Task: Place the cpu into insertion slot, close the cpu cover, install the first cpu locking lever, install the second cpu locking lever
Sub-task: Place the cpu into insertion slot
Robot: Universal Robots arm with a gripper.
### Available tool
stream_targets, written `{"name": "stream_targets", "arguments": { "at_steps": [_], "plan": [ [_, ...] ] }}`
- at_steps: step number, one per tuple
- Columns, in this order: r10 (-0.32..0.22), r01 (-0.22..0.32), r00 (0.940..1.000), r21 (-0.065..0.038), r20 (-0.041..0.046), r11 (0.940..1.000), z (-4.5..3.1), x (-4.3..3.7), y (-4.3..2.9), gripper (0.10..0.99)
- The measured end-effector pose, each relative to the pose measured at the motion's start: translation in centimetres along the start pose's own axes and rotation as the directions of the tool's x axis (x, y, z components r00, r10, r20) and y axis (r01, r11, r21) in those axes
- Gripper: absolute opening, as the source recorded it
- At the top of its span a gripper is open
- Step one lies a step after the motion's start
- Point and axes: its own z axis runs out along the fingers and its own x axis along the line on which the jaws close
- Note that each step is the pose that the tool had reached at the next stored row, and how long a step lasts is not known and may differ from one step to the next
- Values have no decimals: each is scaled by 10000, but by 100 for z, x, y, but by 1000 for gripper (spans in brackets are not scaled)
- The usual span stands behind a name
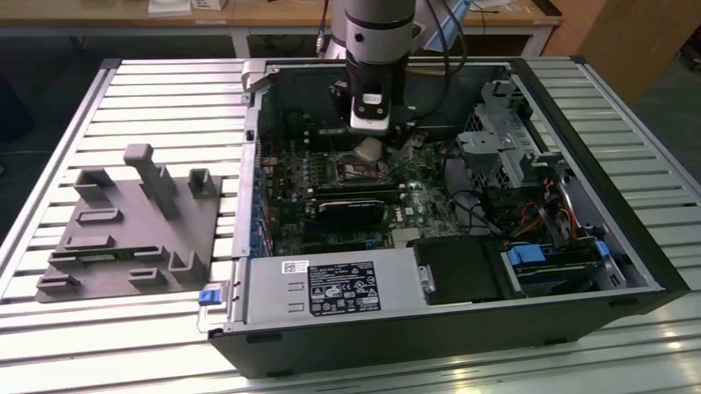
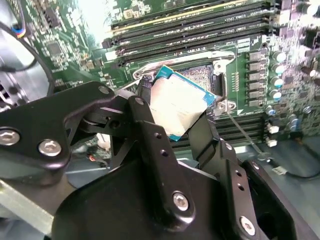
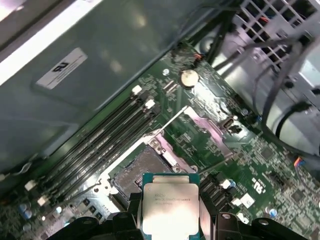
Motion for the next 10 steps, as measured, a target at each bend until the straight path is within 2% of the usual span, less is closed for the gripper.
{"name": "stream_targets", "arguments": {
  "at_steps": [5, 10],
  "plan": [
    [764, -764, 9971, 12, 64, 9971, 4, 0, 0, 541],
    [1494, -1494, 9887, 17, 125, 9888, 9, 0, -1, 541]
  ]
}}
